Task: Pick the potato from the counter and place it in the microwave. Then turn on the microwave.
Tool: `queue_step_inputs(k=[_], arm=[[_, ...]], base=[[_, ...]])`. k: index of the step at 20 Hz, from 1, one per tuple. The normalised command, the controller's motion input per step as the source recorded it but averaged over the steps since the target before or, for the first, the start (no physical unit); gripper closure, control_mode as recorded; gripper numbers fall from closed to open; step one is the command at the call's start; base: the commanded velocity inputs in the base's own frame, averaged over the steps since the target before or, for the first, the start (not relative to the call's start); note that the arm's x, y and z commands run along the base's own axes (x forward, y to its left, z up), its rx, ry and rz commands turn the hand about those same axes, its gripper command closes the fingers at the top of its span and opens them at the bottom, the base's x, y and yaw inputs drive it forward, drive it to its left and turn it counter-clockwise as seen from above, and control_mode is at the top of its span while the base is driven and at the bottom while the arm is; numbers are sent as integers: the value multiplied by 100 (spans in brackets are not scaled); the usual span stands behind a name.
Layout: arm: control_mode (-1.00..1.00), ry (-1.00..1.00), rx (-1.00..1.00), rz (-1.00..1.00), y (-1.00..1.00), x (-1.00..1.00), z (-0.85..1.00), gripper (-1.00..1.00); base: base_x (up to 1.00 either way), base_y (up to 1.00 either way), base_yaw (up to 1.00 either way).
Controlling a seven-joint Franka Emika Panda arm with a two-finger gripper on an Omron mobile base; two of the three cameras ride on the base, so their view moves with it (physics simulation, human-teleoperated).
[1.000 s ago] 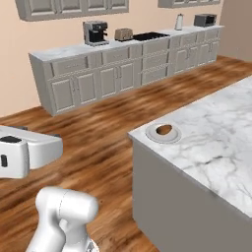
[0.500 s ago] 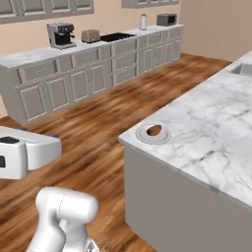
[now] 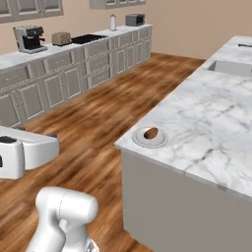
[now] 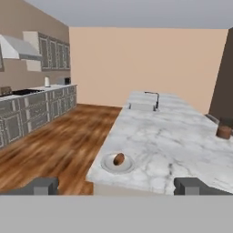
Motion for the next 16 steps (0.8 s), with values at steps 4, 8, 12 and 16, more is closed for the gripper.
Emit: queue_step_inputs(k=[4, 8, 12, 16], arm=[[100, 0, 0, 0, 0, 0, 0, -100], [100, 0, 0, 0, 0, 0, 0, -100], [100, 0, 0, 0, 0, 0, 0, -100], [100, 0, 0, 0, 0, 0, 0, -100]], base=[[64, 1, -28], [69, 0, -22], [61, 3, -24], [40, 29, -32]])
